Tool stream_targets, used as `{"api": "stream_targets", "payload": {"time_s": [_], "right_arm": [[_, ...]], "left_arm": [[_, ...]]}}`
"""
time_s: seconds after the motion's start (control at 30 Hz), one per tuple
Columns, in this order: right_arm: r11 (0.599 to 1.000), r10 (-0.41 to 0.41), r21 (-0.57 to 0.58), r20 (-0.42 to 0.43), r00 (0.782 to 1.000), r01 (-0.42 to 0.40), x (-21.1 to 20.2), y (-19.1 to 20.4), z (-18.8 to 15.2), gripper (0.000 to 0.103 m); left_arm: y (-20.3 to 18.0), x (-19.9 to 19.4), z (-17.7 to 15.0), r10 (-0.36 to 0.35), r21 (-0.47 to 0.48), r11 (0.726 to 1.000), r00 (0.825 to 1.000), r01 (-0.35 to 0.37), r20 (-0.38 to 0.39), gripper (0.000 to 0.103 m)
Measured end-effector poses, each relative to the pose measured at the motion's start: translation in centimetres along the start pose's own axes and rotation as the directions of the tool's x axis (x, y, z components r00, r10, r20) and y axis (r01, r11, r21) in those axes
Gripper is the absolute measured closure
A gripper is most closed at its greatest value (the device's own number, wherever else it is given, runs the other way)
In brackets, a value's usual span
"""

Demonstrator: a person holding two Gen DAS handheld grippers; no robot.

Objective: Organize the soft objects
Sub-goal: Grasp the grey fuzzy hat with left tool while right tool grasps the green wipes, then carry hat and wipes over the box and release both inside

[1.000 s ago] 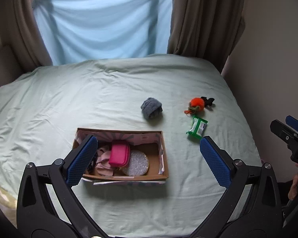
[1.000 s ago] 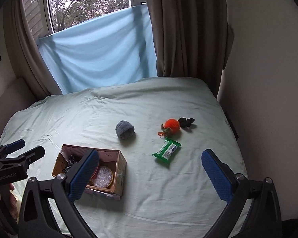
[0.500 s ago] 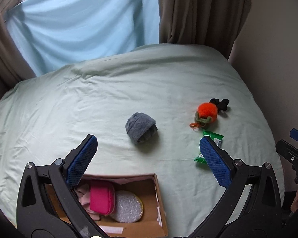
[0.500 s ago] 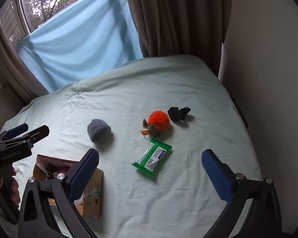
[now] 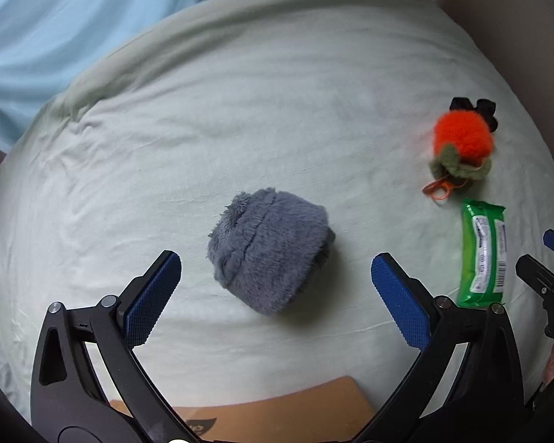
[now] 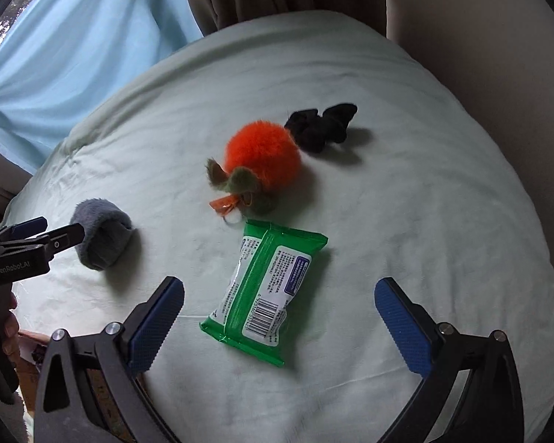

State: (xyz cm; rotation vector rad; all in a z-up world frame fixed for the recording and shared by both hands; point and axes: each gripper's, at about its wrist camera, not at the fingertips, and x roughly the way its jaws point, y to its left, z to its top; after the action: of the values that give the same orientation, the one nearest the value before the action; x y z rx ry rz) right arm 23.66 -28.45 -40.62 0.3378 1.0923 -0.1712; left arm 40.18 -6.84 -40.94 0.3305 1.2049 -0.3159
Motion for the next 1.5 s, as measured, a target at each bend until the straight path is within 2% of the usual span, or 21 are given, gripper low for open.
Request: {"api": "stream_targets", "payload": {"time_s": [0.1, 0.2, 0.43, 0.47, 0.6, 0.67, 0.83, 0.93, 1.13, 1.27, 1.5], "right_arm": [[1.0, -0.012, 0.019, -0.027, 1.0, 0.012, 2.4, 0.5, -0.1, 0.0], [1.0, -0.021, 0.019, -0.045, 0.999, 0.021, 3.7, 1.2, 0.2, 0.0], [0.999, -0.048, 0.019, -0.079, 0.996, 0.05, 5.6, 2.2, 1.1, 0.006], [0.999, -0.047, 0.02, -0.087, 0.995, 0.049, 5.9, 2.2, 1.1, 0.013], [0.997, -0.074, 0.0, -0.106, 0.992, 0.075, 6.6, 2.4, 0.9, 0.034], [0.996, -0.084, -0.005, -0.105, 0.991, 0.084, 6.7, 2.5, 1.0, 0.049], [0.996, -0.093, -0.02, -0.093, 0.991, 0.091, 6.3, 2.9, 0.7, 0.057], [0.998, -0.07, -0.014, -0.085, 0.994, 0.069, 5.4, 2.7, 0.6, 0.062], [0.999, -0.035, -0.003, -0.035, 0.999, 0.034, 1.5, 2.0, 1.1, 0.064], [1.0, -0.002, -0.01, 0.013, 1.0, 0.002, -2.6, 1.9, 2.1, 0.064], [0.995, 0.081, -0.061, 0.079, 0.994, -0.076, -11.5, 4.2, 3.3, 0.064]], "left_arm": [[0.8, 2.4, 0.3, -0.01, 0.027, 1.0, 0.999, 0.012, -0.052, 0.001], [0.9, 4.5, 0.5, -0.029, 0.046, 0.998, 0.992, 0.035, -0.12, 0.006], [-0.5, 6.7, 0.7, 0.016, 0.161, 0.987, 0.989, 0.008, -0.147, 0.016], [-0.6, 6.9, 0.7, 0.019, 0.17, 0.985, 0.989, 0.006, -0.147, 0.021], [-1.0, 7.0, 0.8, 0.034, 0.2, 0.98, 0.989, -0.005, -0.141, 0.028], [-1.0, 6.7, 0.8, 0.034, 0.205, 0.979, 0.99, -0.006, -0.134, 0.035], [-0.8, 5.4, 0.3, 0.03, 0.203, 0.979, 0.993, -0.007, -0.114, 0.043], [-0.9, 3.9, -0.1, 0.029, 0.198, 0.98, 0.995, -0.01, -0.093, 0.045], [-1.8, -0.5, -0.7, 0.038, 0.151, 0.988, 0.998, -0.03, -0.05, 0.045], [-1.6, -5.7, -0.9, 0.042, 0.116, 0.992, 0.999, -0.042, 0.0, 0.045], [-2.1, -17.6, -3.4, 0.085, 0.007, 0.996, 0.992, -0.086, 0.096, 0.045]]}}
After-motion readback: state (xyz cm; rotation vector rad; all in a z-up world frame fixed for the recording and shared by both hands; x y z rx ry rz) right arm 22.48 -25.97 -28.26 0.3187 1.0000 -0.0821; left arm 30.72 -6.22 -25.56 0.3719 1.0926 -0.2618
